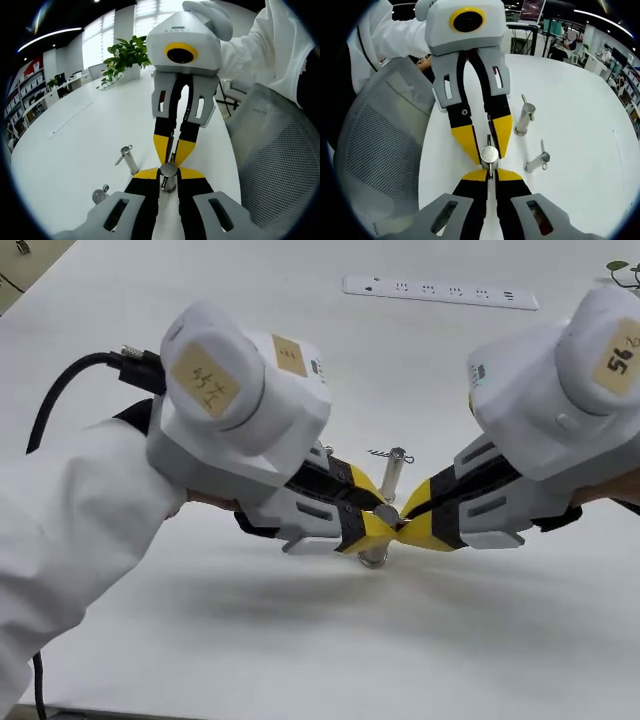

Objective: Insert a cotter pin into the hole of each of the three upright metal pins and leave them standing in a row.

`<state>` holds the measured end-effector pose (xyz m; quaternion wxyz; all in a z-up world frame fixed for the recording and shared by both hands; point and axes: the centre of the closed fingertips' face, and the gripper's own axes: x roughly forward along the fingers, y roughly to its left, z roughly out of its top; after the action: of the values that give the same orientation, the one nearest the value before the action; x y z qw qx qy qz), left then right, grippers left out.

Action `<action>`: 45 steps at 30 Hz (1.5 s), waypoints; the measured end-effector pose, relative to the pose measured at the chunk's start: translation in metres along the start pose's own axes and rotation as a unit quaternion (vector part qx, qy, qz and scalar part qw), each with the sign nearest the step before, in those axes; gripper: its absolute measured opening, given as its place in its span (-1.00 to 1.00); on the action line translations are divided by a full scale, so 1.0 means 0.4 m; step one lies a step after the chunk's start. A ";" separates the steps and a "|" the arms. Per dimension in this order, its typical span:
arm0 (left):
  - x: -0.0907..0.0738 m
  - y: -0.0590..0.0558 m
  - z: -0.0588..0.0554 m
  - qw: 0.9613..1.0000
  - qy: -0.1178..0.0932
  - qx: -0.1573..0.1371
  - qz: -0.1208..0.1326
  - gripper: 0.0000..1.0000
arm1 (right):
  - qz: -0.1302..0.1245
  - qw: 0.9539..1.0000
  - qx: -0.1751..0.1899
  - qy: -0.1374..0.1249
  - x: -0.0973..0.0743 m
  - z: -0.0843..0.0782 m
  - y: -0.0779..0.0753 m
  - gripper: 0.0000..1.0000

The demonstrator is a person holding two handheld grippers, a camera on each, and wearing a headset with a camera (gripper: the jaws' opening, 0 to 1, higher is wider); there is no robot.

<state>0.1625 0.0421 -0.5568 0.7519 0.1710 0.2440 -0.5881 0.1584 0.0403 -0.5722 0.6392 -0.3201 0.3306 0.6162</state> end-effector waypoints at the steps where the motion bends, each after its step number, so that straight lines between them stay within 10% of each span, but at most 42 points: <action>1: 0.000 0.000 0.000 1.000 0.000 0.000 0.000 -0.80 | 0.001 1.000 0.004 0.002 -0.005 -0.007 0.000 -0.97; 16: 0.000 0.001 0.000 1.000 0.001 -0.002 0.004 -0.80 | -0.009 0.997 0.060 -0.039 -0.048 -0.013 0.001 -1.00; 37: 0.000 -0.001 0.002 1.000 -0.003 -0.001 0.006 -0.79 | -0.006 0.998 0.047 -0.043 -0.025 0.004 0.004 -1.00; 45: -0.023 -0.025 0.015 0.999 -0.033 -0.011 -0.007 -0.48 | -0.015 0.998 0.052 -0.044 -0.019 0.015 0.003 -0.77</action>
<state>0.1519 0.0437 -0.5463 0.7572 0.1415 0.2271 -0.5959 0.1574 0.0408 -0.5626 0.6780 -0.2638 0.3291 0.6020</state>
